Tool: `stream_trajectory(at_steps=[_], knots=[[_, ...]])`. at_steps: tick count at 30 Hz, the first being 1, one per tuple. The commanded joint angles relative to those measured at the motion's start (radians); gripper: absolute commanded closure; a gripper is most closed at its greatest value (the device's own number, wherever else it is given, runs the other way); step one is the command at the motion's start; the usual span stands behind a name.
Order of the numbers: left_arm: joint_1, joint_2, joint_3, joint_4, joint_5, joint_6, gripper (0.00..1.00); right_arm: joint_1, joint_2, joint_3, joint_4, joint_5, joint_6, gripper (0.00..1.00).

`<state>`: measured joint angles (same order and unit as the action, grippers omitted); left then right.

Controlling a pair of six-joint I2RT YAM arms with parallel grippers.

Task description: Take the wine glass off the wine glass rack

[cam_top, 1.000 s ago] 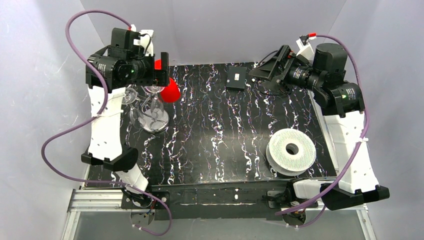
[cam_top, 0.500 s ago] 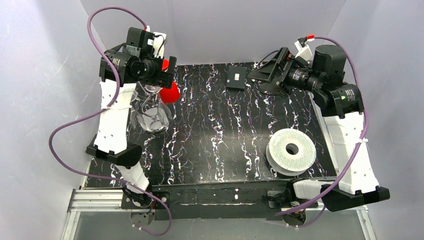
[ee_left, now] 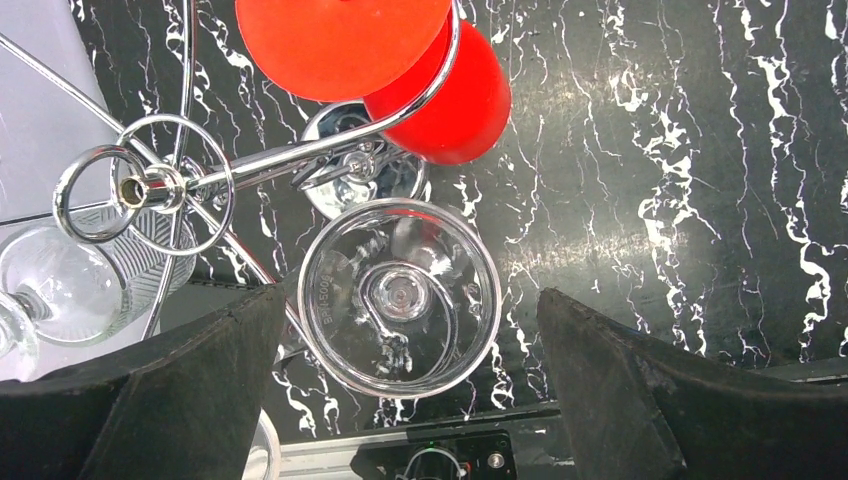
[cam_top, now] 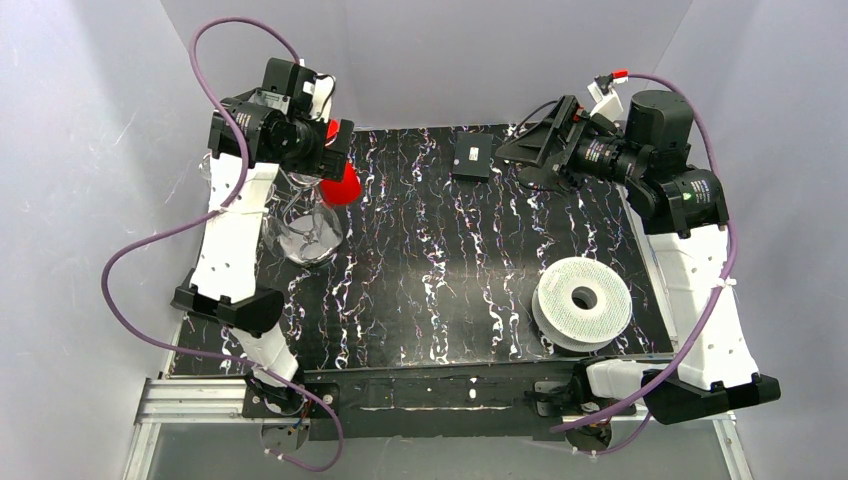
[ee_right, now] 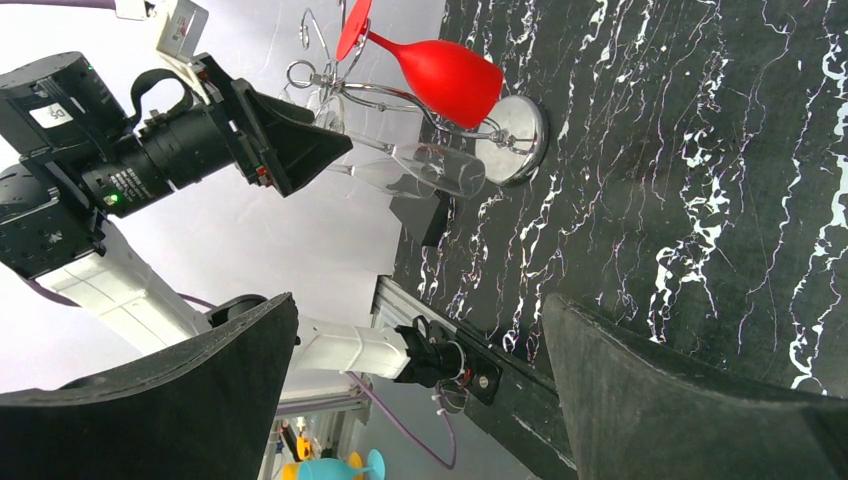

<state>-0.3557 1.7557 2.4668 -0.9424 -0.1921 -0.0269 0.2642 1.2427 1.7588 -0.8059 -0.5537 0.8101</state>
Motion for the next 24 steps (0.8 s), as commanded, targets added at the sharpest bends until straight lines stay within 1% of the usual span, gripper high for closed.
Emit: stream_trajectory(at_steps=[1,4,6,19,21,24], knots=[[-0.003,-0.020,-0.029,-0.104,-0.026,-0.006,0.02,0.004,-0.024,0.001,0.051,-0.022,-0.013,0.00],[-0.002,-0.019,-0.038,-0.105,-0.029,-0.013,0.04,0.004,-0.025,0.001,0.051,-0.024,-0.013,0.00],[-0.002,-0.016,-0.041,-0.103,-0.027,-0.017,0.06,0.004,-0.026,0.002,0.052,-0.025,-0.012,0.00],[-0.002,-0.028,-0.053,-0.104,-0.021,-0.032,0.40,0.004,-0.023,0.008,0.056,-0.034,-0.017,0.00],[-0.002,-0.032,-0.047,-0.106,-0.018,-0.027,0.43,0.004,-0.021,0.008,0.056,-0.037,-0.017,0.00],[-0.002,-0.045,-0.035,-0.109,-0.015,-0.020,0.44,0.004,-0.019,0.008,0.058,-0.041,-0.018,0.00]])
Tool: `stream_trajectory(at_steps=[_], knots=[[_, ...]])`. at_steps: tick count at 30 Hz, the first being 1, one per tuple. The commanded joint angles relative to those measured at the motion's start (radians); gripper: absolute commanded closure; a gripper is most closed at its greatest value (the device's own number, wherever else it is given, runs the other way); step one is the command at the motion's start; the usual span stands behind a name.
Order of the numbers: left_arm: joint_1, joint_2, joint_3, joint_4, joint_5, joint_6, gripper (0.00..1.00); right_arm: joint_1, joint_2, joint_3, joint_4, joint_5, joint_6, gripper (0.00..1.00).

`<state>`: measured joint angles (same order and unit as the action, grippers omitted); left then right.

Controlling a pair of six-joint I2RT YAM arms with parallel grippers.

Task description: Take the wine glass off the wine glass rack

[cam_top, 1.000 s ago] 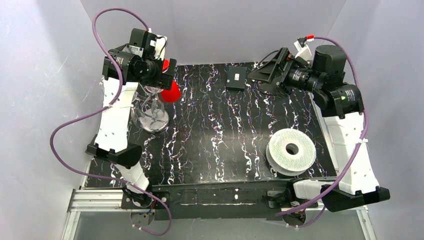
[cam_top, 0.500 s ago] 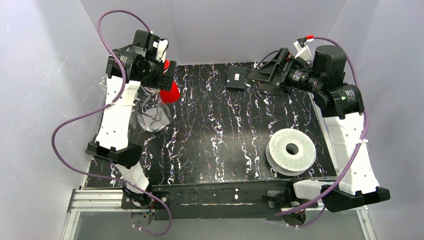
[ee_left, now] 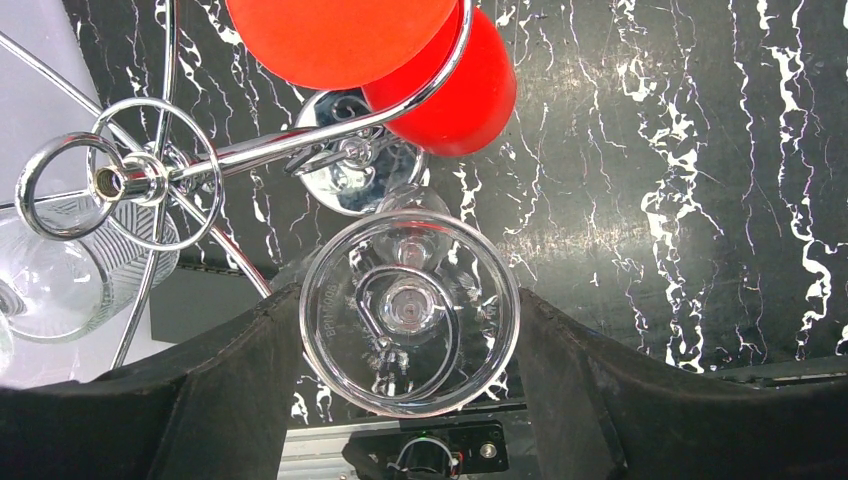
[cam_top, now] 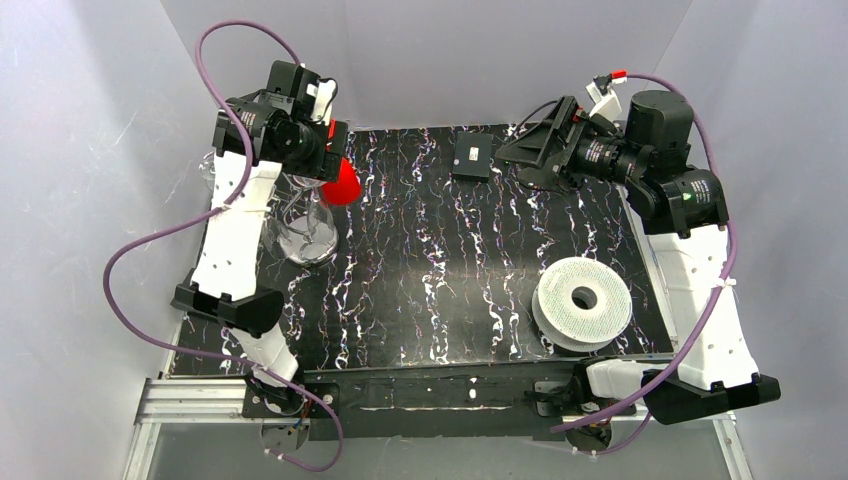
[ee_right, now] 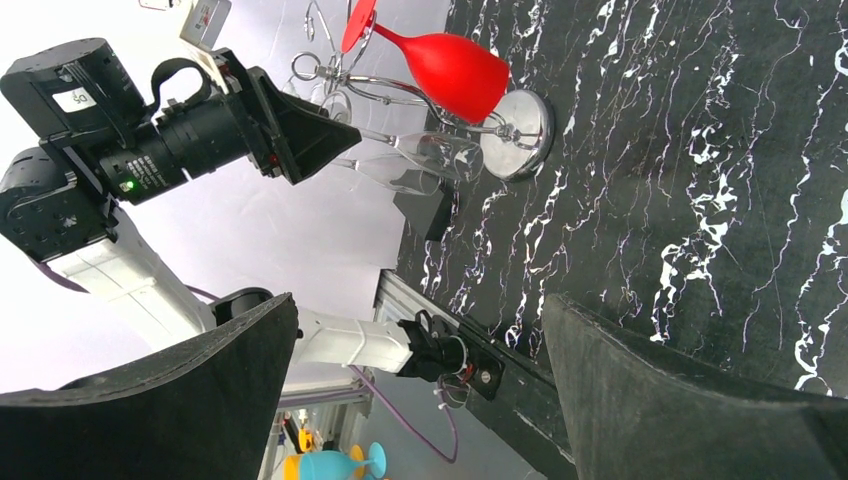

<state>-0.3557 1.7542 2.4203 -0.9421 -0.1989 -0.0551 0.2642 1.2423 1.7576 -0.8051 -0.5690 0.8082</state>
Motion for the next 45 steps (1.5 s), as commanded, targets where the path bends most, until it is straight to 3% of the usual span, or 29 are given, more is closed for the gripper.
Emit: stream_trajectory(at_steps=[1,24,30,45], knots=[[-0.002,-0.049,0.013,-0.111,-0.012,0.011,0.45,0.004,-0.019,0.009,0.057,-0.028,-0.015,0.00],[-0.001,-0.121,0.002,-0.126,-0.042,0.019,0.49,0.004,-0.020,0.038,0.038,-0.052,-0.013,0.00],[0.012,-0.112,0.009,-0.132,-0.090,0.022,0.49,0.004,-0.029,0.023,0.037,-0.056,-0.008,0.00],[0.053,-0.046,0.088,-0.117,-0.052,0.003,0.49,0.005,-0.026,0.027,0.041,-0.055,-0.004,0.00]])
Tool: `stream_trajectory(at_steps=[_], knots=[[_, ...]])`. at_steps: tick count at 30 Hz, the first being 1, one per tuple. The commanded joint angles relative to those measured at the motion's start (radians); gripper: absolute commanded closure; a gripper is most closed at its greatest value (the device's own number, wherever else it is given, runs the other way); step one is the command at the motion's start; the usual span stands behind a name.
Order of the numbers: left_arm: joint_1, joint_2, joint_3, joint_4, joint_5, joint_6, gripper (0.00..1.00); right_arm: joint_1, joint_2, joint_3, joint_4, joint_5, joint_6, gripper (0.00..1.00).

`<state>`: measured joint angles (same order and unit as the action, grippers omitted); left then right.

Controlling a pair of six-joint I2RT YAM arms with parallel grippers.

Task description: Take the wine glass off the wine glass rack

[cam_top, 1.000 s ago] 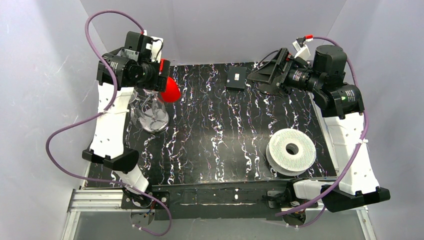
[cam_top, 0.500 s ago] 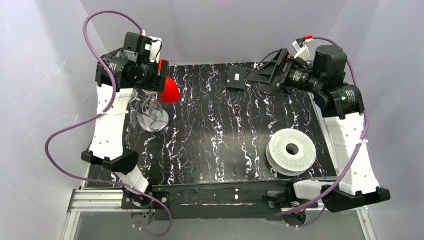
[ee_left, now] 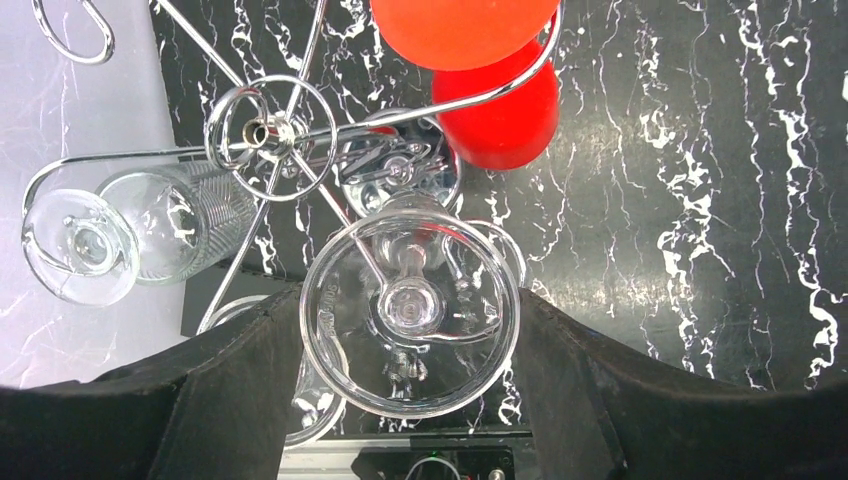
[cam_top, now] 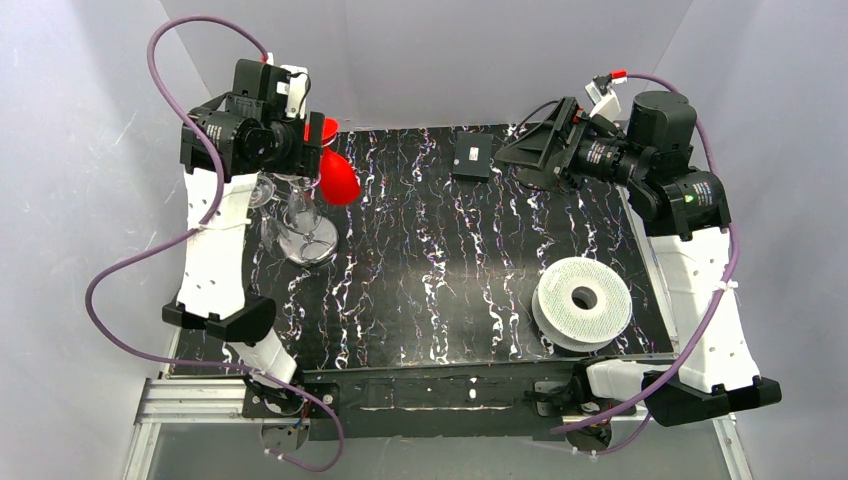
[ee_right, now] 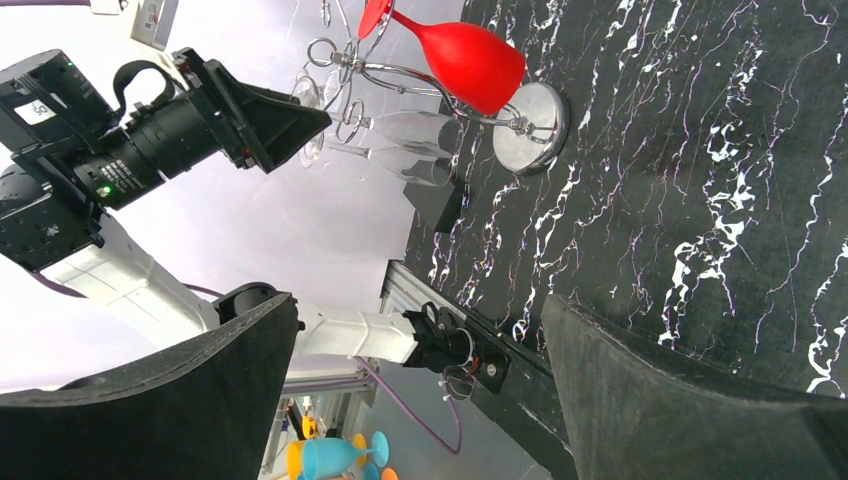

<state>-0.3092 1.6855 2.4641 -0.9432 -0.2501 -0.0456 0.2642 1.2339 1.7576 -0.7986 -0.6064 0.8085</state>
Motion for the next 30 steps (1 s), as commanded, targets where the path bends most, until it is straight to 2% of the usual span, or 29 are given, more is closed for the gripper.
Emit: stream_trajectory(at_steps=[1,15,26,30], knots=[[0.007,0.031,0.053,-0.112,0.007,-0.008,0.49,0.004,-0.018,0.027,0.033,-0.016,-0.005,0.00],[0.007,0.093,0.102,-0.061,0.074,-0.019,0.49,0.004,-0.024,0.022,0.034,-0.007,-0.002,0.00],[0.006,0.081,0.095,-0.043,0.205,-0.027,0.50,0.003,-0.044,-0.011,0.057,-0.012,0.016,0.00],[0.008,0.072,0.090,-0.018,0.318,-0.041,0.50,0.004,-0.052,-0.027,0.071,-0.030,0.016,0.00]])
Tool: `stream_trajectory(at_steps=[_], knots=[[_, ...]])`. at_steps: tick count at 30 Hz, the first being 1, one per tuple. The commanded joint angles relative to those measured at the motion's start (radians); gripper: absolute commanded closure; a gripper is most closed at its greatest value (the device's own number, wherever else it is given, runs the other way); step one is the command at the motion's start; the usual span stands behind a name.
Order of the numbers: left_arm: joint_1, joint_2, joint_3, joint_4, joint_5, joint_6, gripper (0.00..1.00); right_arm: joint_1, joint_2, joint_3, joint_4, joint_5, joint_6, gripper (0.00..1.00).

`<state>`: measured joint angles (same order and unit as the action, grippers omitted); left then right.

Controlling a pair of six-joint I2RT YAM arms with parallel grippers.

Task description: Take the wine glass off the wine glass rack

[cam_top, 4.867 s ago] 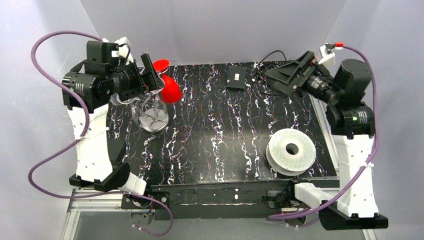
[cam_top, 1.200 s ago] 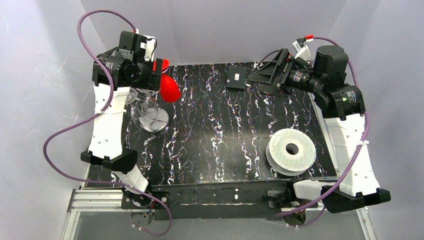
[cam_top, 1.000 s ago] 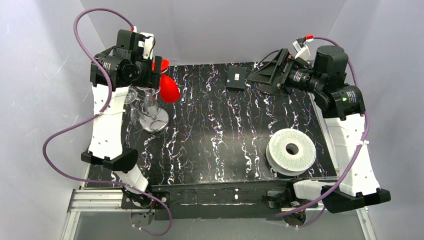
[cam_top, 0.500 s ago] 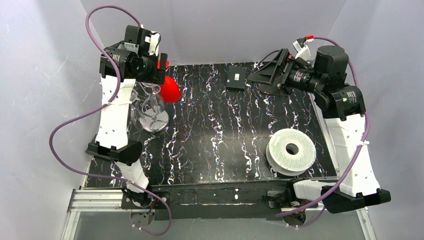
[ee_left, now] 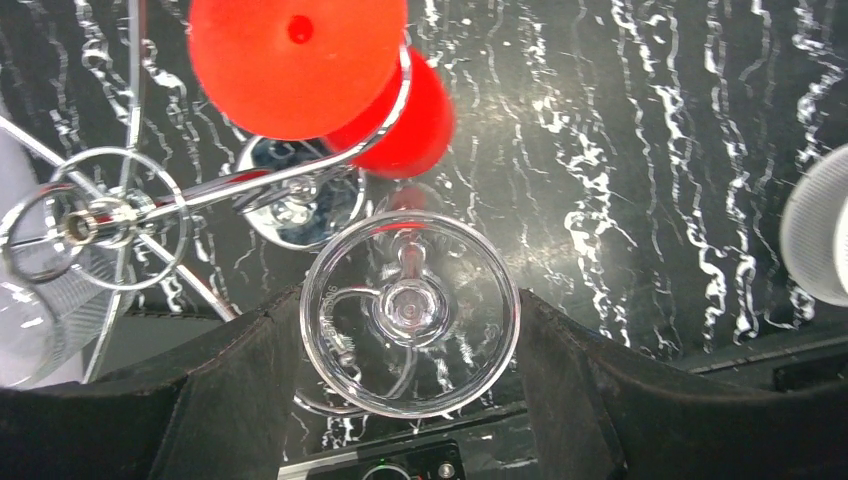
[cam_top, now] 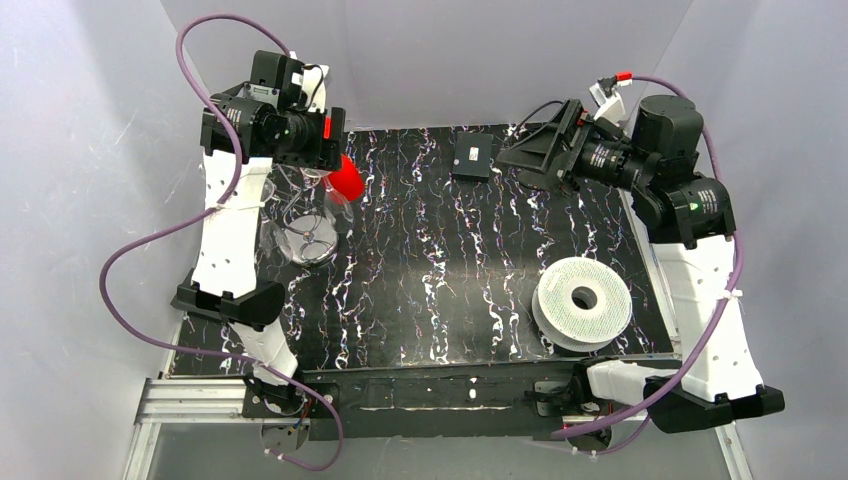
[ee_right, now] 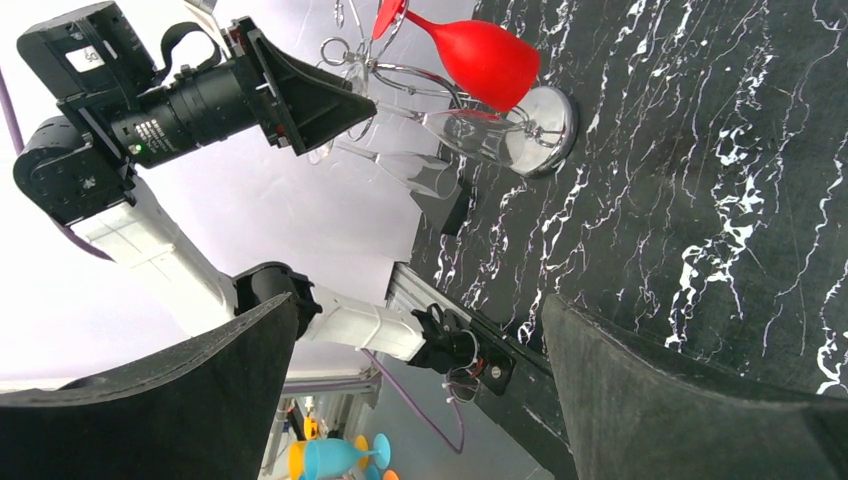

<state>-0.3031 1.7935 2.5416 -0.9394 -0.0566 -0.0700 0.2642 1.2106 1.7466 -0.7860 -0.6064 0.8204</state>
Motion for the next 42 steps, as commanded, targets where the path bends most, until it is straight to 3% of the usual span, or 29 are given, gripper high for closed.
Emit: stream_trajectory(at_steps=[1,8,18,26,31,34,42], knots=[[0.002,-0.038,0.012,-0.018,0.151,-0.023,0.50,0.004,-0.030,-0.019,0.059,-0.039,0.003,0.00],[0.001,-0.094,-0.048,-0.005,0.316,-0.049,0.50,0.004,-0.041,-0.064,0.094,-0.123,0.003,0.00],[-0.001,-0.174,-0.133,0.040,0.676,-0.184,0.50,0.026,-0.056,-0.150,0.155,-0.227,-0.047,0.03],[-0.052,-0.173,-0.126,0.062,0.874,-0.330,0.51,0.124,-0.034,-0.175,0.173,-0.273,-0.161,0.09],[-0.105,-0.179,-0.176,0.164,1.005,-0.484,0.52,0.241,0.027,-0.163,0.245,-0.320,-0.214,0.13],[-0.149,-0.177,-0.202,0.225,1.029,-0.542,0.58,0.341,0.115,-0.105,0.282,-0.327,-0.222,0.17],[-0.178,-0.180,-0.221,0.239,1.008,-0.556,0.58,0.386,0.164,-0.086,0.397,-0.339,-0.135,0.27]])
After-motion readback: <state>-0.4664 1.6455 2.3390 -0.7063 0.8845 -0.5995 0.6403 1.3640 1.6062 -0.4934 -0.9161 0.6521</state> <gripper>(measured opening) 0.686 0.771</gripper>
